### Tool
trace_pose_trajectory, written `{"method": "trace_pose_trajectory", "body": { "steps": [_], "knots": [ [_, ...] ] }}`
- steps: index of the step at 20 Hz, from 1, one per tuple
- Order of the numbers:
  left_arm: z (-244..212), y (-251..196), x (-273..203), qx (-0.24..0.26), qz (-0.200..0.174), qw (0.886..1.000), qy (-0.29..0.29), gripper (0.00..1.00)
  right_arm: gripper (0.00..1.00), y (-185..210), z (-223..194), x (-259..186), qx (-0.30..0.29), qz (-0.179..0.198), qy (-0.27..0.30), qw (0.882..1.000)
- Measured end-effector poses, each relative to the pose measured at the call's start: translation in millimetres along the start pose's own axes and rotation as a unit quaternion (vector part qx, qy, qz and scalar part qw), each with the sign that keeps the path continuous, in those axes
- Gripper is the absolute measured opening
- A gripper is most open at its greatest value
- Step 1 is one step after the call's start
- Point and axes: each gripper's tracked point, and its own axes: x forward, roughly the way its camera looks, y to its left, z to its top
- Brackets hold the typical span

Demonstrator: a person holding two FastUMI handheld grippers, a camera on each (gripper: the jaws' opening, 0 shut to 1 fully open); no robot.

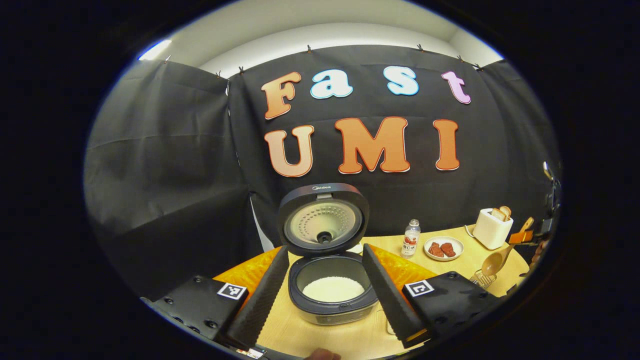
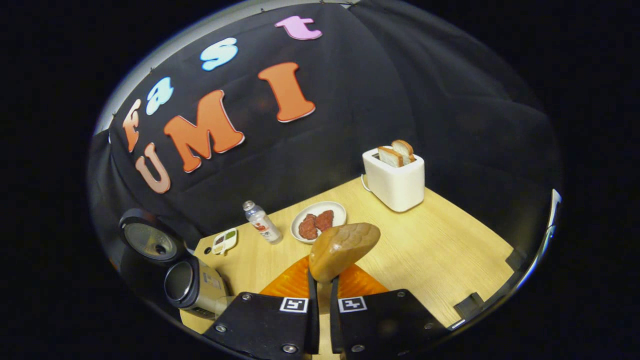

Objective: Close the left gripper, press the button to open the rice cooker; take a wooden spoon from the chopstick holder with the right hand, scoop a spoonful of rice and pour it into the rice cooker, then put the wooden spoon back into the chopstick holder.

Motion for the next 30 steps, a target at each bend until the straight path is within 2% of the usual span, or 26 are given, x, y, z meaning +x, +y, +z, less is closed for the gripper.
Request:
{"method": "trace_pose_trajectory", "body": {
  "steps": [3, 5, 8, 11, 12, 16, 18, 19, 21, 23, 24, 26, 30],
  "knots": [
    [0.6, 13.6, 0.6, 0.012, -0.002, 1.0, -0.018, 0.94, 0.08, 57.4, -13.8, -13.6, -0.023, 0.048, 0.008, 0.999],
    [4.9, 18.7, -0.7, 0.022, -0.012, 0.999, -0.036, 0.95, 0.08, 84.1, -32.9, -14.9, -0.053, 0.061, 0.017, 0.997],
    [6.0, 29.9, -0.6, 0.03, -0.025, 0.998, -0.048, 0.99, 0.08, 111.2, -64.1, -7.8, -0.119, 0.057, 0.026, 0.991],
    [0.8, 44.3, 2.2, 0.026, -0.022, 0.998, -0.044, 1.0, 0.08, 117.5, -94.0, 10.6, -0.186, 0.037, 0.041, 0.981],
    [-2.1, 49.4, 3.1, 0.026, -0.016, 0.999, -0.039, 0.94, 0.08, 117.9, -102.9, 16.4, -0.208, 0.033, 0.048, 0.976],
    [-10.2, 59.2, 1.5, 0.022, 0.012, 0.999, -0.025, 0.98, 0.08, 108.9, -131.7, 39.6, -0.318, 0.001, 0.06, 0.946],
    [-15.2, 57.3, 2.2, 0.022, 0.017, 0.999, -0.018, 1.0, 0.08, 113.7, -140.2, 46.6, -0.363, 0.0, 0.053, 0.93],
    [-16.8, 57.6, 3.9, 0.022, 0.019, 0.999, -0.014, 0.94, 0.08, 116.1, -146.2, 50.4, -0.388, -0.003, 0.045, 0.92],
    [-19.1, 58.7, 5.8, 0.023, 0.024, 0.999, -0.011, 0.94, 0.08, 114.8, -165.4, 56.7, -0.43, -0.003, 0.046, 0.901],
    [-20.4, 62.0, 10.2, 0.021, 0.03, 0.999, -0.008, 0.94, 0.08, 110.3, -174.6, 59.3, -0.451, -0.011, 0.035, 0.892],
    [-21.0, 62.7, 11.7, 0.021, 0.032, 0.999, -0.005, 0.94, 0.08, 107.1, -174.2, 63.5, -0.456, -0.019, 0.035, 0.889],
    [-24.0, 66.7, 14.1, 0.022, 0.036, 0.999, -0.001, 0.94, 0.08, 102.7, -178.9, 59.5, -0.45, -0.029, 0.032, 0.892],
    [-25.8, 70.1, 19.1, 0.021, 0.04, 0.999, 0.002, 0.94, 0.08, 102.0, -181.7, 53.8, -0.412, -0.037, 0.015, 0.91]
  ]
}}
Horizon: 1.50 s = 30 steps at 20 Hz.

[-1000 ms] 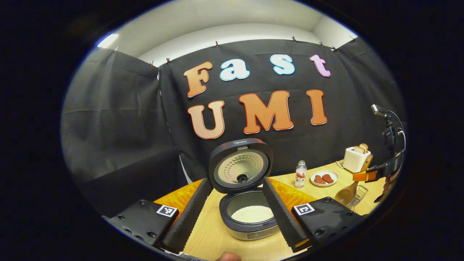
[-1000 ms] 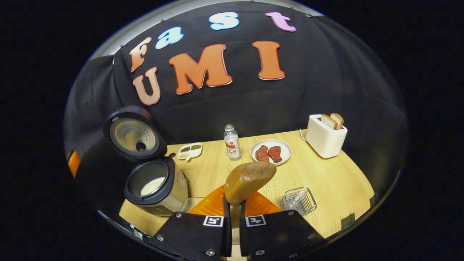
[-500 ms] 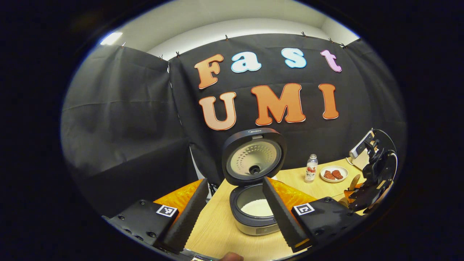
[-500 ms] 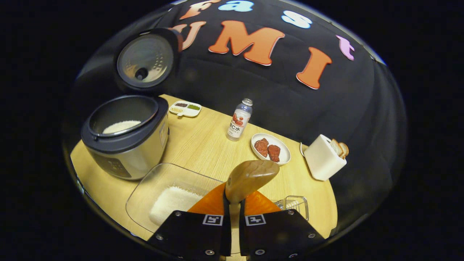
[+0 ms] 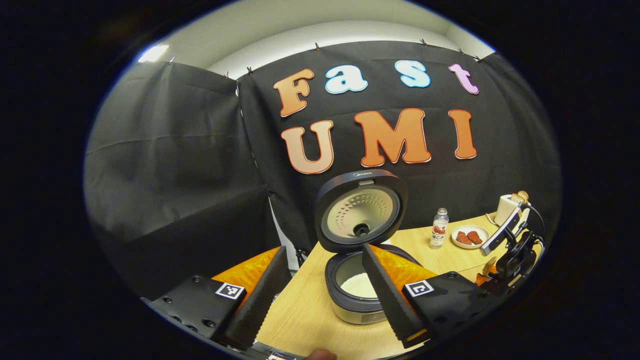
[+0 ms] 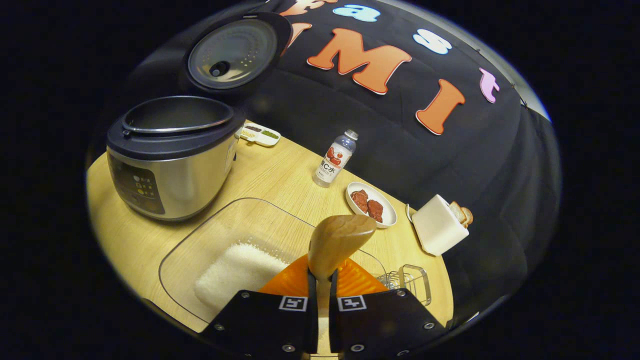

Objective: Close the left gripper, press the button to open the rice cooker; take a wooden spoon from the chopstick holder with the right hand, scoop a spoonful of rice and pour it into the rice cooker, then put the wooden spoon back into the chopstick holder.

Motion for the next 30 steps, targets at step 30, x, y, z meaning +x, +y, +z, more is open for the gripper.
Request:
{"method": "trace_pose_trajectory", "body": {
  "steps": [30],
  "knots": [
    [-21.1, -5.7, 13.2, 0.039, -0.047, 0.998, 0.034, 1.0, 0.07, 22.9, 19.9, -4.3, 0.614, 0.206, 0.057, 0.76]
  ]
}}
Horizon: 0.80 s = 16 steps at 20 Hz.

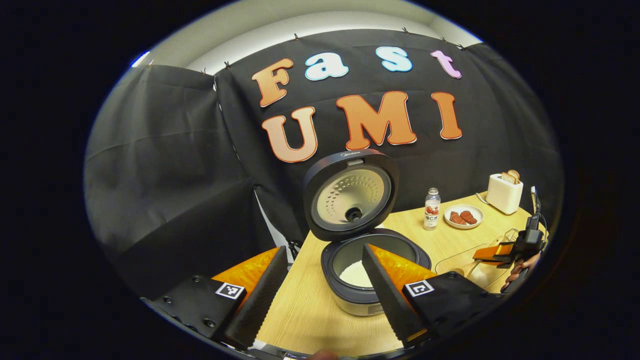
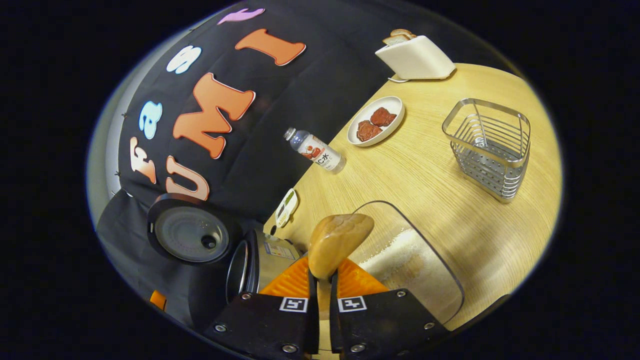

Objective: Close the left gripper, press the button to open the rice cooker; take a wooden spoon from the chopstick holder with the right hand, scoop a spoonful of rice and pour it into the rice cooker, then put the wooden spoon back into the chopstick holder.

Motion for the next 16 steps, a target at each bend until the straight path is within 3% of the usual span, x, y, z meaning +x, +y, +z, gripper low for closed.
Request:
{"method": "trace_pose_trajectory", "body": {
  "steps": [1, 2, 8, 12, 16],
  "knots": [
    [-0.7, -0.9, -1.3, -0.001, 0.0, 1.0, 0.0, 0.94, 0.07, -1.7, 4.3, -4.5, 0.006, 0.005, -0.001, 1.0],
    [0.0, -2.4, -1.2, -0.002, 0.0, 1.0, 0.0, 1.0, 0.07, -2.8, 9.2, -8.6, 0.014, 0.011, -0.002, 1.0],
    [9.8, -15.7, -4.2, -0.009, -0.006, 1.0, -0.014, 0.94, 0.07, 13.4, 50.3, -30.6, 0.103, 0.072, -0.021, 0.992],
    [19.6, -27.7, -9.9, -0.011, -0.013, 0.999, -0.033, 0.94, 0.08, 43.6, 66.7, -43.6, 0.165, 0.12, -0.023, 0.979],
    [33.7, -31.9, -22.0, -0.019, -0.023, 0.997, -0.07, 0.94, 0.08, 88.2, 77.1, -41.2, 0.187, 0.16, -0.017, 0.969]
  ]
}}
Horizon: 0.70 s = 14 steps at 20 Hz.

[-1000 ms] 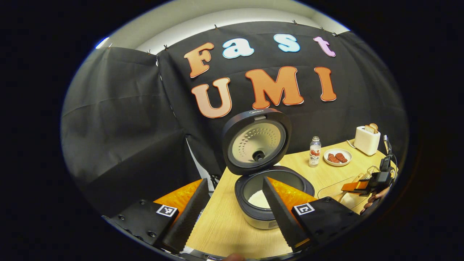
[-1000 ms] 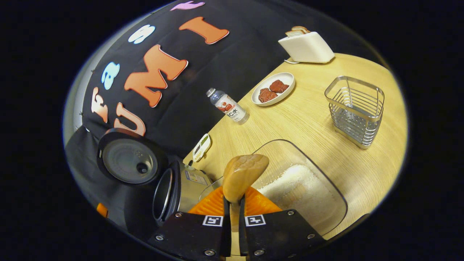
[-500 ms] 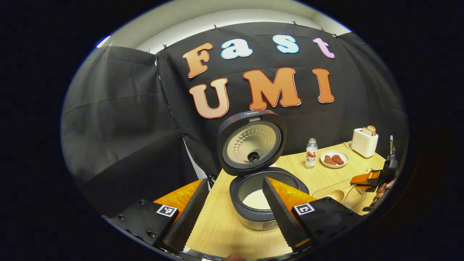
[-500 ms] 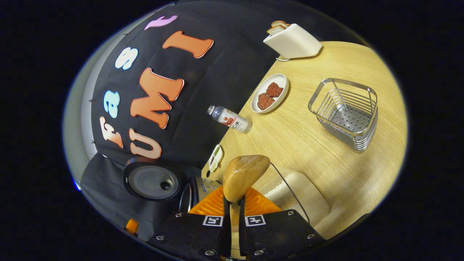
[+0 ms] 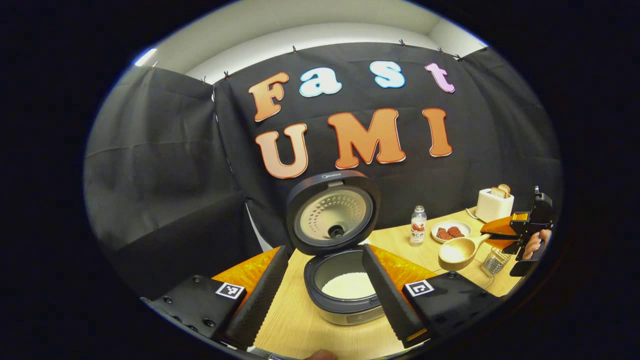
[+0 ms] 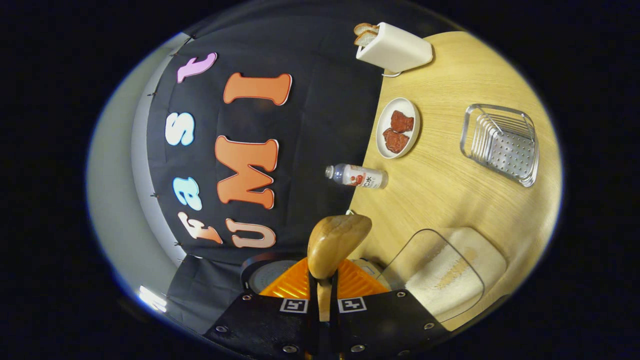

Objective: Close the left gripper, press the button to open the rice cooker; take a wooden spoon from the chopstick holder with the right hand, scoop a spoonful of rice and pour it into the rice cooker, then put the wooden spoon back into the chopstick holder.

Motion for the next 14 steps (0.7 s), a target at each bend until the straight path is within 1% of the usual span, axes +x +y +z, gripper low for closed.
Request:
{"method": "trace_pose_trajectory", "body": {
  "steps": [1, 2, 5, 6, 7, 8, 9, 10, 12, 14],
  "knots": [
    [4.2, 0.6, -2.7, -0.002, 0.0, 1.0, -0.011, 1.0, 0.07, 13.4, -3.8, 2.6, 0.001, 0.01, 0.005, 1.0],
    [7.4, 1.7, -4.6, -0.004, -0.001, 1.0, -0.02, 0.94, 0.08, 26.1, -6.8, 6.1, 0.0, 0.019, 0.009, 1.0],
    [13.6, 5.7, -11.6, -0.007, 0.0, 0.999, -0.04, 0.94, 0.08, 54.2, -20.9, 22.4, -0.012, 0.037, 0.023, 0.999],
    [14.3, 7.4, -12.6, -0.009, 0.001, 0.999, -0.043, 1.0, 0.07, 62.1, -26.5, 27.3, -0.011, 0.042, 0.028, 0.999],
    [13.3, 9.5, -13.0, -0.012, 0.001, 0.999, -0.045, 0.94, 0.07, 67.6, -33.4, 34.5, -0.008, 0.046, 0.035, 0.998],
    [11.2, 11.7, -13.9, -0.014, 0.002, 0.999, -0.045, 0.94, 0.08, 71.8, -40.1, 40.9, -0.002, 0.05, 0.042, 0.998],
    [8.0, 14.4, -16.5, -0.016, 0.004, 0.999, -0.043, 0.94, 0.08, 74.5, -47.0, 44.9, 0.003, 0.052, 0.051, 0.997],
    [6.0, 18.1, -17.1, -0.016, 0.006, 0.999, -0.042, 1.0, 0.08, 76.4, -52.3, 51.2, 0.006, 0.052, 0.056, 0.997],
    [3.5, 24.8, -19.3, -0.018, 0.012, 0.999, -0.041, 0.94, 0.07, 73.1, -63.2, 63.9, 0.0, 0.042, 0.064, 0.997],
    [0.3, 31.8, -20.4, -0.018, 0.02, 0.999, -0.038, 1.0, 0.07, 75.3, -72.0, 72.2, -0.015, 0.033, 0.07, 0.997]
  ]
}}
